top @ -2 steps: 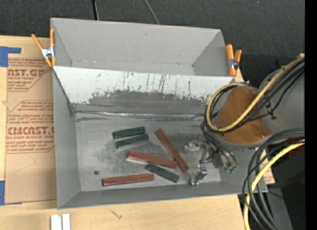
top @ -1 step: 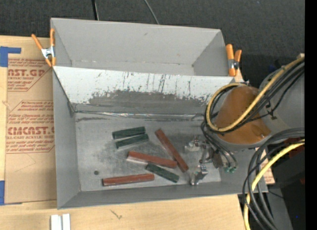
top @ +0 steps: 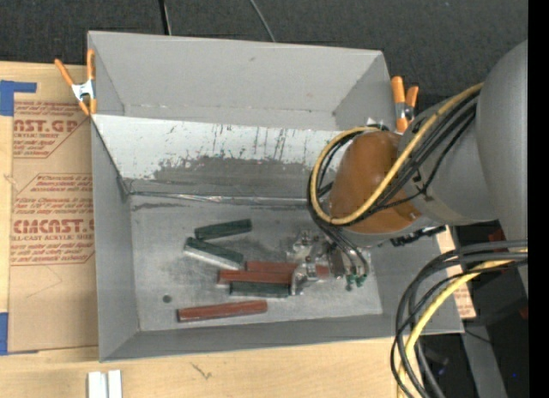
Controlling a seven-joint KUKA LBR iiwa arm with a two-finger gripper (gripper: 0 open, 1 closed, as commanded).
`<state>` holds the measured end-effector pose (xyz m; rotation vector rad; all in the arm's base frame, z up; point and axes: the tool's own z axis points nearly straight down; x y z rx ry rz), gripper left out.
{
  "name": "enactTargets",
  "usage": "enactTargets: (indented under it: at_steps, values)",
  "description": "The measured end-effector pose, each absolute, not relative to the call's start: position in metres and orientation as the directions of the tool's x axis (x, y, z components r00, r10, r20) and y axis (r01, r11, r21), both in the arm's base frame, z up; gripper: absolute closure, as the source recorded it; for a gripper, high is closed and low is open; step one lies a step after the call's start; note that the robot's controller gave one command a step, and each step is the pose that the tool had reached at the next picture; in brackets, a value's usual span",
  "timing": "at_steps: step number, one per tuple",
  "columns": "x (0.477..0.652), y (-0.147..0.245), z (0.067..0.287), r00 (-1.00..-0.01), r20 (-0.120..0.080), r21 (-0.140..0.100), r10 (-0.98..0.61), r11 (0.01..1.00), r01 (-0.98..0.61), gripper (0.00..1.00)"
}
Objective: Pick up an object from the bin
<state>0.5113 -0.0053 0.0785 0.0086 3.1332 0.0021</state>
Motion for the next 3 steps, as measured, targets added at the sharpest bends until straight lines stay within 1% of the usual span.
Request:
enactTargets:
  at_steps: [1, 2, 3]
  values:
    - [0.511, -0.005, 0.079, -1.0, -0.008, 0.001, 0.006, 1.0, 0.006, 1.0]
    - [0.515, 0.021, 0.266, -0.995, -0.006, 0.001, 0.096, 0.995, 0.096, 1.0]
    - [0.515, 0.02, 0.263, -0.995, -0.002, 0.0, 0.097, 0.995, 0.097, 1.0]
